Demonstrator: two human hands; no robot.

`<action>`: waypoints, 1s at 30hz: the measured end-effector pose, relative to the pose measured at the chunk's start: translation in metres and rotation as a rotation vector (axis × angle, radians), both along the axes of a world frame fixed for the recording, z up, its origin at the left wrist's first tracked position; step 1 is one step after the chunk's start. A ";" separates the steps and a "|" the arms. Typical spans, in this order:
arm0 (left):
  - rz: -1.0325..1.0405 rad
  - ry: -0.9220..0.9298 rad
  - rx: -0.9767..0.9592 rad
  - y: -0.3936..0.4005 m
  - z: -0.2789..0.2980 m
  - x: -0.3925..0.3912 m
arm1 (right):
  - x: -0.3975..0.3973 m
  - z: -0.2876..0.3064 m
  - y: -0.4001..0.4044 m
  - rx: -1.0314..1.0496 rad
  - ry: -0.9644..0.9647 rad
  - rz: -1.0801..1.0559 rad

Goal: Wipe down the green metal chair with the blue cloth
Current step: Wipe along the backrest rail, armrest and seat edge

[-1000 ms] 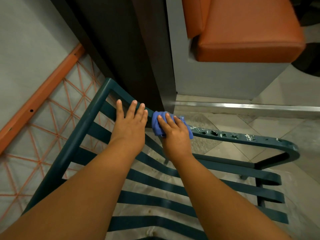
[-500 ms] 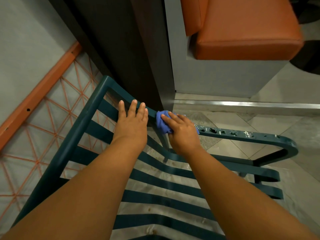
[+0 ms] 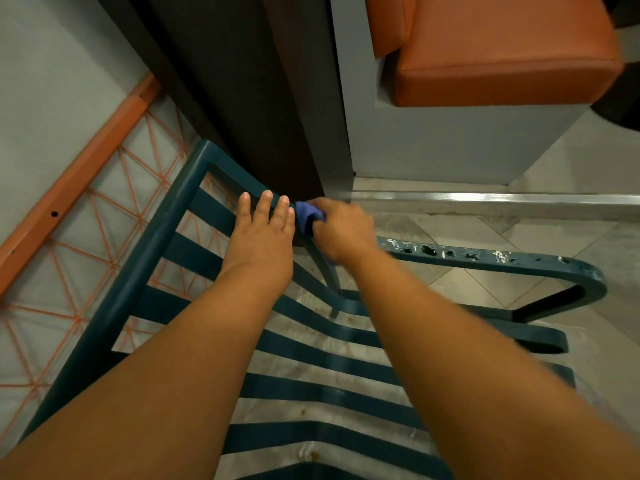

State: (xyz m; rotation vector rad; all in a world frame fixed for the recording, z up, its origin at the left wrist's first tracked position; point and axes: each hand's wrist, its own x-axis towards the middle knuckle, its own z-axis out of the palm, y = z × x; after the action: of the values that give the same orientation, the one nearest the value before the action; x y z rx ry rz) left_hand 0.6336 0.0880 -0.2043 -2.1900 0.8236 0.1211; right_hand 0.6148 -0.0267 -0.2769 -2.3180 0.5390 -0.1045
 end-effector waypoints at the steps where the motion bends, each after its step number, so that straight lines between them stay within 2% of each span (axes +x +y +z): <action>1: 0.008 -0.011 0.006 0.000 0.000 0.000 | -0.013 -0.012 0.013 -0.068 -0.134 0.005; 3: 0.019 -0.022 0.017 0.000 0.002 0.000 | -0.037 -0.033 0.026 -0.248 -0.271 0.009; 5: 0.011 -0.018 0.021 0.001 0.004 0.001 | -0.054 -0.052 0.023 -0.406 -0.279 -0.033; 6: 0.004 -0.016 0.019 0.001 0.005 0.001 | -0.060 -0.057 0.018 -0.420 -0.255 -0.068; 10: 0.001 -0.021 -0.002 0.003 0.001 0.002 | -0.053 -0.038 0.014 -0.289 -0.142 -0.156; 14: -0.002 -0.014 -0.028 0.003 0.000 0.001 | -0.038 -0.027 0.020 -0.324 -0.140 -0.030; 20: -0.012 -0.040 -0.019 0.002 -0.001 -0.001 | -0.026 -0.016 0.012 -0.323 -0.007 -0.088; 26: -0.030 0.012 -0.044 -0.002 -0.012 -0.005 | -0.064 -0.032 0.002 -0.351 -0.108 0.068; 28: -0.041 0.052 -0.050 -0.004 -0.017 -0.007 | -0.072 -0.025 -0.009 -0.285 -0.117 0.020; 30: -0.032 0.082 -0.053 -0.009 -0.019 -0.009 | -0.074 -0.015 -0.019 -0.177 -0.119 -0.130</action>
State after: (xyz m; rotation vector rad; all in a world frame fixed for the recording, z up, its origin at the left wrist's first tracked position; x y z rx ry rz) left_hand 0.6248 0.0794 -0.2233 -2.2328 0.9166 0.1755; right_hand 0.5407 -0.0460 -0.2921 -2.4277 0.6412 -0.3635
